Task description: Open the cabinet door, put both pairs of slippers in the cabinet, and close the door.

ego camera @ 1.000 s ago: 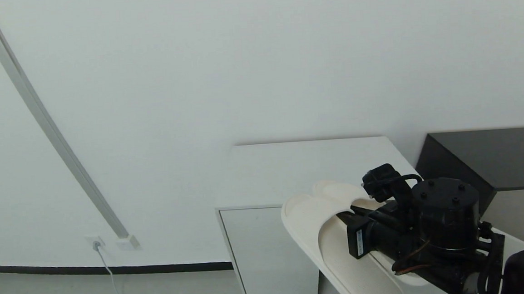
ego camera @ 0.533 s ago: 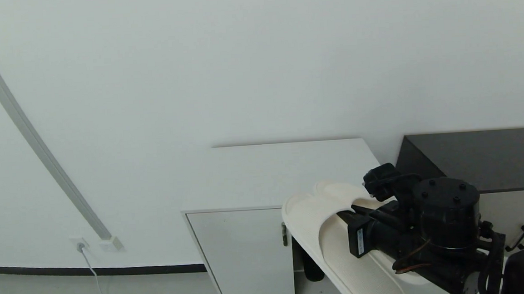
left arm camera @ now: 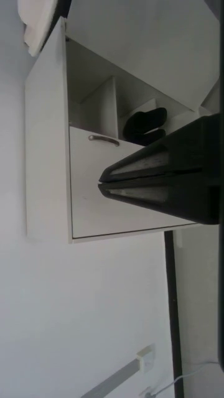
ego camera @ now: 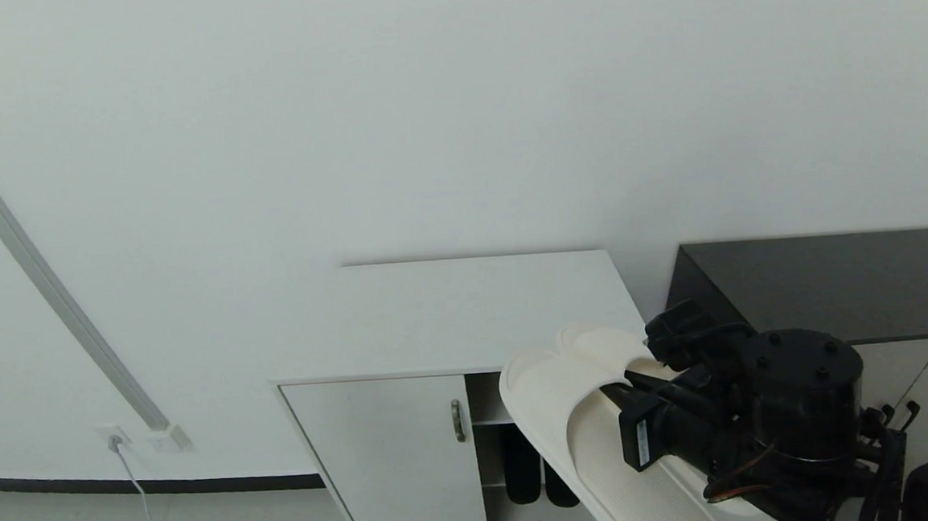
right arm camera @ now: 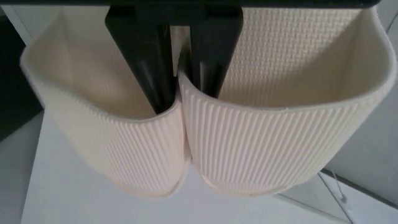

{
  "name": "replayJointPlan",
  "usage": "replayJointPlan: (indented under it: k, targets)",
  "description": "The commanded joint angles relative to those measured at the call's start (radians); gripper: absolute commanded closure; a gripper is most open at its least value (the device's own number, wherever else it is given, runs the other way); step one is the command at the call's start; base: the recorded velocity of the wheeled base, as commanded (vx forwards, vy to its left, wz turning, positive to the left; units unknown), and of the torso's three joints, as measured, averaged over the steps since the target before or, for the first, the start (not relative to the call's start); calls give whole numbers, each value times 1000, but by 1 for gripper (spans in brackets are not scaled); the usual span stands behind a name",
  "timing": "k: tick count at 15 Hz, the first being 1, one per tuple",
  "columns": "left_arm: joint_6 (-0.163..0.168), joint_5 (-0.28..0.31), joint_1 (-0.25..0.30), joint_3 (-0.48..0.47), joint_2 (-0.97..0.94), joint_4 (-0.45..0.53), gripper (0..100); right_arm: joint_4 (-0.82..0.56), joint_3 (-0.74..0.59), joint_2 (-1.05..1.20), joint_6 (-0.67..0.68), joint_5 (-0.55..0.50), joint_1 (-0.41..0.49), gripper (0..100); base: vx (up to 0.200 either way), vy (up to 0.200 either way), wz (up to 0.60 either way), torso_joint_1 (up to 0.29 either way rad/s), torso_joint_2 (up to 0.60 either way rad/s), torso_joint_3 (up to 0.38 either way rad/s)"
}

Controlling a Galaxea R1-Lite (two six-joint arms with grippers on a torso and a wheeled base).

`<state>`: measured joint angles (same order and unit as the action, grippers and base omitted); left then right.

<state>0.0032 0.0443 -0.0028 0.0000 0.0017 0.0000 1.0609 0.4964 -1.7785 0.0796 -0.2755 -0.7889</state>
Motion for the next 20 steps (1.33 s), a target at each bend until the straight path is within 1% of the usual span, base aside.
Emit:
replayJointPlan:
  k: [1,5,11,20]
  targets:
    - [0,0,3,0,0,0,100,1,-9,1,-1,-1,2,100,0,0,0,0,0,0]
    - [0,0,1,0,0,0,100,1,-12,2,-1,-1,-4,100,0,0,0,0,0,0]
    - [0,0,3,0,0,2,100,28,-38,1,0,-1,-38,100,0,0,0,0,0,0]
    - [-2,0,3,0,0,0,100,65,-78,-1,-1,-2,-79,100,0,0,0,-146,329,178]
